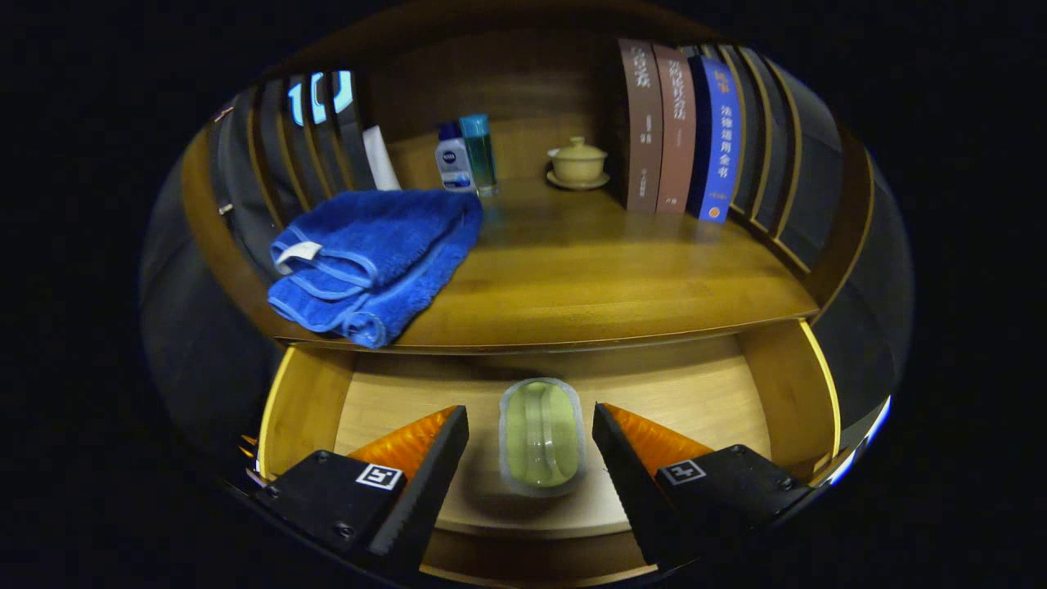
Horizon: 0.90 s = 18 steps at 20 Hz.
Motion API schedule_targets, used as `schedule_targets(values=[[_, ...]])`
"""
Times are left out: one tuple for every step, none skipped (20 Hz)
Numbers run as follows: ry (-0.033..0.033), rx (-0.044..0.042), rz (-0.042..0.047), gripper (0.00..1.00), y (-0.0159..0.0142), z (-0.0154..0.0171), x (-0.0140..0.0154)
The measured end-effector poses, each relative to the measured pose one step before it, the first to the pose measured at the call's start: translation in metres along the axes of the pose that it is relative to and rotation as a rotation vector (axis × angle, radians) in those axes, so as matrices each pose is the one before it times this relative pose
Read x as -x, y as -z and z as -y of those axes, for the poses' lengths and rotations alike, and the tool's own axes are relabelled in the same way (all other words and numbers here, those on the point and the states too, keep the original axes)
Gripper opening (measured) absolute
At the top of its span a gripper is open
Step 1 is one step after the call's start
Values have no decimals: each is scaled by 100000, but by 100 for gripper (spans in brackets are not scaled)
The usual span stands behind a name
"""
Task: Pull open the drawer, take out the items inside it, and place them on the countertop above the cabinet.
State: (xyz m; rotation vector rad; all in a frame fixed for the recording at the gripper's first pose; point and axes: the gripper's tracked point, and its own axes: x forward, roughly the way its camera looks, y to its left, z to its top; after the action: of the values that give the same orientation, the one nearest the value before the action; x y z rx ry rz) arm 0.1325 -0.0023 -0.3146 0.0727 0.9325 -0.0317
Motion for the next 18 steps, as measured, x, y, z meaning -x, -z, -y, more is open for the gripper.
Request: schedule_targets(values=[[880, 1268, -3710, 97, 449, 92, -890], [629, 1156, -3495, 94, 528, 235, -686], [277, 752, -3434, 93, 537, 154, -637], [-433, 273, -2975, 87, 510, -106, -591], [671, 106, -2210, 80, 457, 144, -576], [1051, -129, -2358, 74, 384, 342, -368], [1031, 38, -1490, 68, 349, 237, -514], [391, -45, -1424, 58, 633, 171, -430], [-661, -1012, 60, 48, -238, -166, 44], [403, 828, 416, 37, -75, 77, 208], [-1164, 659, -1007, 37, 151, -94, 421], [721, 225, 2000, 27, -365, 112, -141], [229, 995, -542, 17, 325, 103, -213], [-275, 188, 582, 17, -116, -5, 176], [-653, 396, 228, 17, -5, -63, 68], [-579, -33, -123, 17, 118, 47, 122], [-1004, -795, 487, 17, 60, -109, 339], [-847, -558, 994, 17, 27, -184, 446]])
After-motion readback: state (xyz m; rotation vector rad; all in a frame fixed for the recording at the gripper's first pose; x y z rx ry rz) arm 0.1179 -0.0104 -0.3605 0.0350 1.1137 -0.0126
